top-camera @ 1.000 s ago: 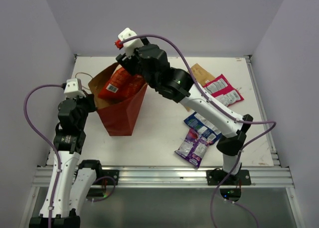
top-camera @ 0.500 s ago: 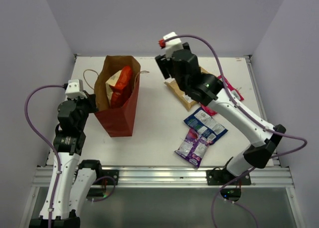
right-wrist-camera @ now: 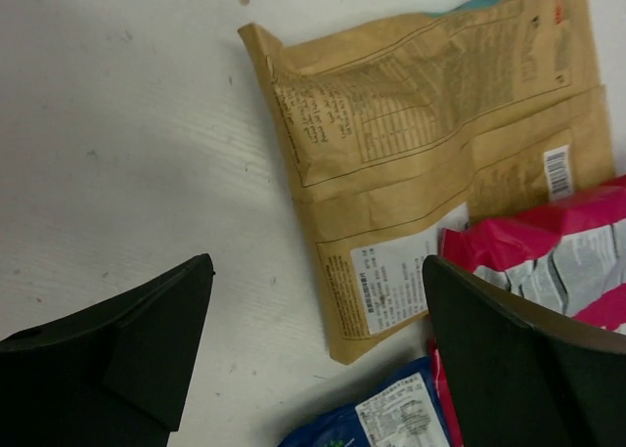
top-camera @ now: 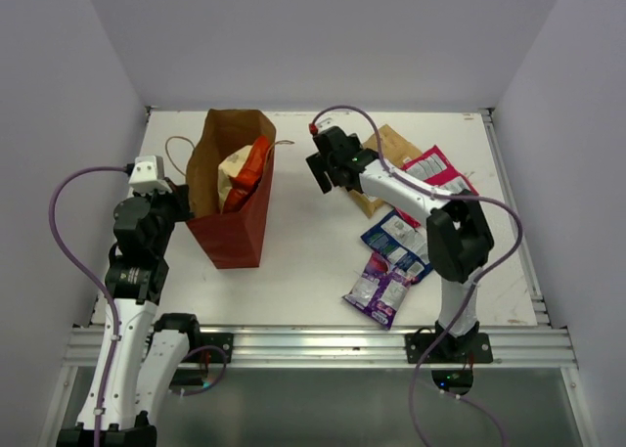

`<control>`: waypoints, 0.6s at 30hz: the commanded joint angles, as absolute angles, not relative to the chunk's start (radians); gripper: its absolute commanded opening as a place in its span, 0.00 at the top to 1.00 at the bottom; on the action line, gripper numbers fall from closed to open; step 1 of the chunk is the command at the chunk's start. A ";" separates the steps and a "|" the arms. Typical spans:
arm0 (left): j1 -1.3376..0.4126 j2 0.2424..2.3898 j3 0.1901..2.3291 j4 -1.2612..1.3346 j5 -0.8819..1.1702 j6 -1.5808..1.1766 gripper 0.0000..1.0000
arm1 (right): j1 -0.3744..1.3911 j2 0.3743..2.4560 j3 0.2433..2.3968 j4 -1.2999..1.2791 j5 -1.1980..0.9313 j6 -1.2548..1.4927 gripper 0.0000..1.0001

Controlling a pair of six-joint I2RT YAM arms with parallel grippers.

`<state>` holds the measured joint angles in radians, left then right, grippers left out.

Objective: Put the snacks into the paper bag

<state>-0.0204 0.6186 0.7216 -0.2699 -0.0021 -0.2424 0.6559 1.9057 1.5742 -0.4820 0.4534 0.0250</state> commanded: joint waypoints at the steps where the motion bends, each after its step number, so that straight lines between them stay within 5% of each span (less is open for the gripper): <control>1: -0.026 0.620 0.710 -0.238 0.020 -0.221 1.00 | 0.637 1.981 1.637 -0.448 0.420 0.025 0.07; 15: -0.028 0.629 0.712 -0.238 0.032 -0.218 1.00 | 0.618 2.186 1.692 -0.387 0.581 -0.089 0.08; 18: -0.028 0.632 0.712 -0.238 0.034 -0.216 1.00 | 0.615 2.201 1.680 -0.361 0.621 -0.101 0.15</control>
